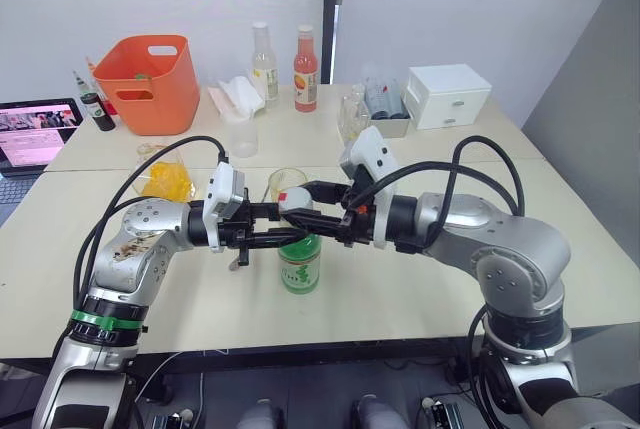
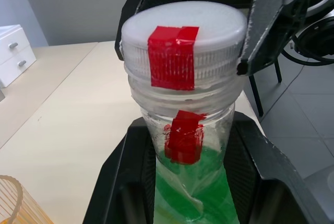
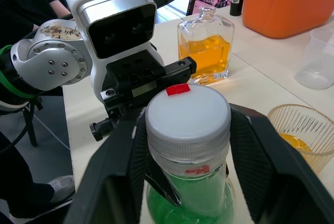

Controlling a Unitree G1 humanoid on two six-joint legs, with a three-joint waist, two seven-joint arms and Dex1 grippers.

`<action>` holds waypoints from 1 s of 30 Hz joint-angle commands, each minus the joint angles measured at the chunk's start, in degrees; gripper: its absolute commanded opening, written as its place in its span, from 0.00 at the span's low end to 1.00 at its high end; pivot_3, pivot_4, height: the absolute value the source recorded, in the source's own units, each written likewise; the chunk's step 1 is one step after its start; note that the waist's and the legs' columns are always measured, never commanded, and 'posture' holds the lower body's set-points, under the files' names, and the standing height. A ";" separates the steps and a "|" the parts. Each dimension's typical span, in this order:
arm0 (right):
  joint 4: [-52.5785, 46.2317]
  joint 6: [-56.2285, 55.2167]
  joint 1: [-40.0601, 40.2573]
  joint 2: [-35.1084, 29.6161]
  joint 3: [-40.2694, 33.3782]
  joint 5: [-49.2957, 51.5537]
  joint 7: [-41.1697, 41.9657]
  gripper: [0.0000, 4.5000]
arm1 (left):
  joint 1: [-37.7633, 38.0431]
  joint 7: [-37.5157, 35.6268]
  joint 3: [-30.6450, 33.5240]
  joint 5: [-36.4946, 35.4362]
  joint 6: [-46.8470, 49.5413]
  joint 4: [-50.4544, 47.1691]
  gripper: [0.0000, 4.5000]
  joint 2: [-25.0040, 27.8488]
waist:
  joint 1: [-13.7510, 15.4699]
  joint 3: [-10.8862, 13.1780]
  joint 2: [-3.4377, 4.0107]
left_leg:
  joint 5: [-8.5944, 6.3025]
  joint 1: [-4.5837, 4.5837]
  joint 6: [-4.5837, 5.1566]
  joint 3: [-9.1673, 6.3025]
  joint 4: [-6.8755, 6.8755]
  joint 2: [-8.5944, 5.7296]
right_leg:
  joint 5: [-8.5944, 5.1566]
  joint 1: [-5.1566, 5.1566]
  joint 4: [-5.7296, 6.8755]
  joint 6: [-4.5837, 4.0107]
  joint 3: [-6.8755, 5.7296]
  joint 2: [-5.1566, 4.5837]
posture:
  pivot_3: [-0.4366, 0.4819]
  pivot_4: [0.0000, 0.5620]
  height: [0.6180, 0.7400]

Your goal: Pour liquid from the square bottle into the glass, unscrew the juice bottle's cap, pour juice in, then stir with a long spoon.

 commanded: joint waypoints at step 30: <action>31.54 -30.34 -11.69 -8.28 10.28 -10.08 37.63 0.38 | 1.21 0.39 -0.20 1.73 0.51 -0.44 0.31 1.50 | 0.03 0.00 0.00 | 0.00 0.11 0.00 0.03 0.00 0.04 | 0.00 0.09 0.01 0.00 0.00 0.03 | 0.48 0.27 0.79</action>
